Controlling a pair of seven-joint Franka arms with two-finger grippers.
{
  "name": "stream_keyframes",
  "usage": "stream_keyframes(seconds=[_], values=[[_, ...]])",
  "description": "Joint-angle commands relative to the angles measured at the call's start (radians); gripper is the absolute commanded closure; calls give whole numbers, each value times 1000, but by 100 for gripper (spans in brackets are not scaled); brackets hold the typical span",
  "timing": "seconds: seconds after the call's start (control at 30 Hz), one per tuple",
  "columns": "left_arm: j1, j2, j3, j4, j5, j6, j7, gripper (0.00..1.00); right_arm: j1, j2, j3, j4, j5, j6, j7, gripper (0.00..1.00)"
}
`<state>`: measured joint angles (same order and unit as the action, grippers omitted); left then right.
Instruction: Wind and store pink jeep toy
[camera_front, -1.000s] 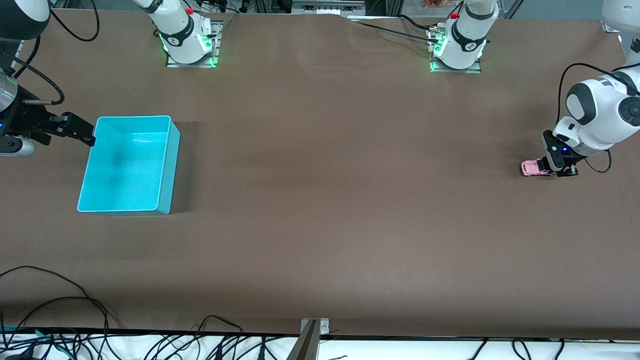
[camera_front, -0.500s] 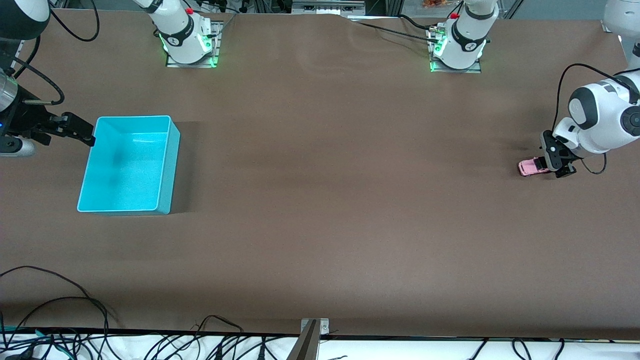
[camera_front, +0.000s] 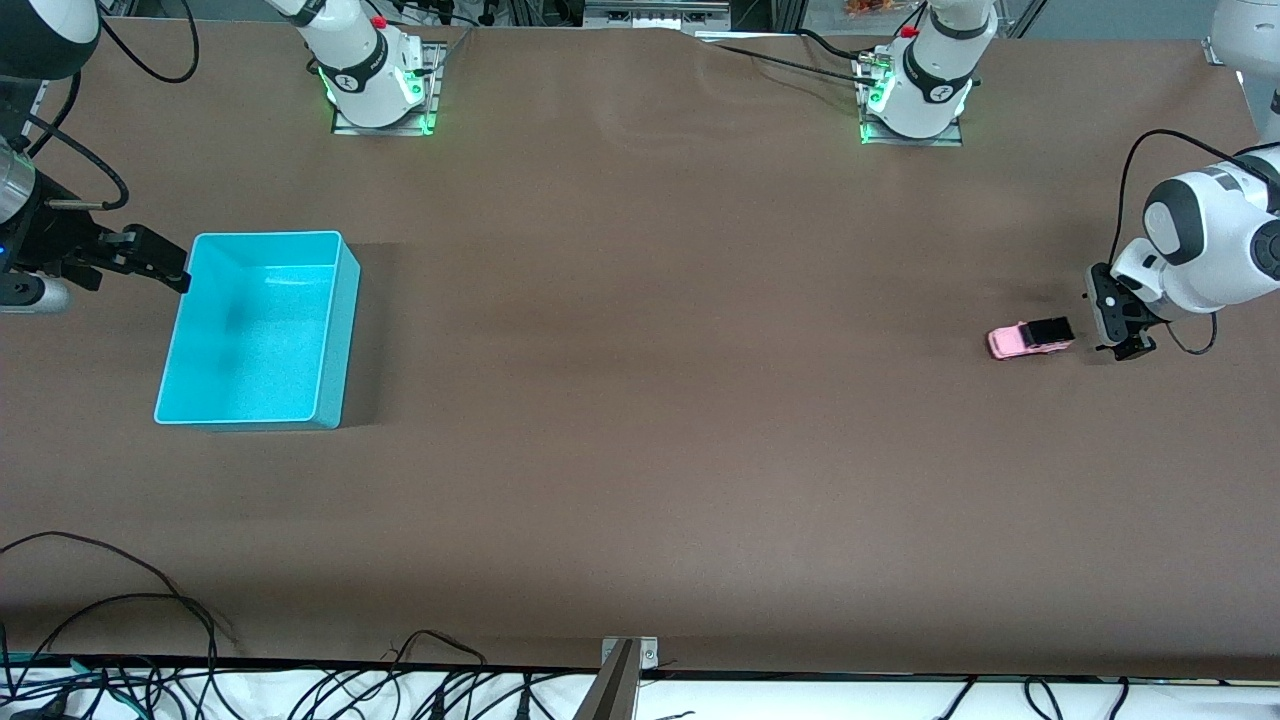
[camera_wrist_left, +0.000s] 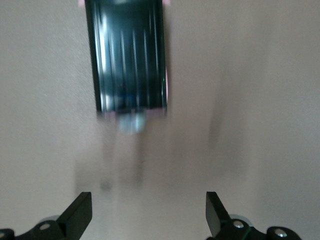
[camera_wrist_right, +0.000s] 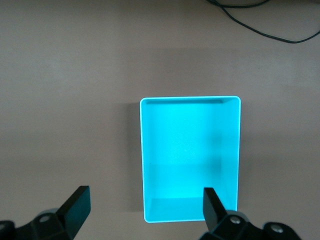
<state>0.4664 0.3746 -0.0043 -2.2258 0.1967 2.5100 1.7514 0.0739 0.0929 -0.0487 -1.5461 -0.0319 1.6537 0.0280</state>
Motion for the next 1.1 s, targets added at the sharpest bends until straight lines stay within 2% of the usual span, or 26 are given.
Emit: stream_keyframes(seconds=[0.0, 0.33, 1.07], values=[[-17, 10, -3, 37, -29, -22, 54, 0, 1, -2, 0, 6, -5, 1, 9, 0], [-64, -48, -3, 35, -33, -19, 34, 0, 1, -2, 0, 6, -5, 1, 7, 0], [-74, -48, -3, 21, -29, -17, -6, 0, 1, -2, 0, 6, -5, 11, 7, 0]])
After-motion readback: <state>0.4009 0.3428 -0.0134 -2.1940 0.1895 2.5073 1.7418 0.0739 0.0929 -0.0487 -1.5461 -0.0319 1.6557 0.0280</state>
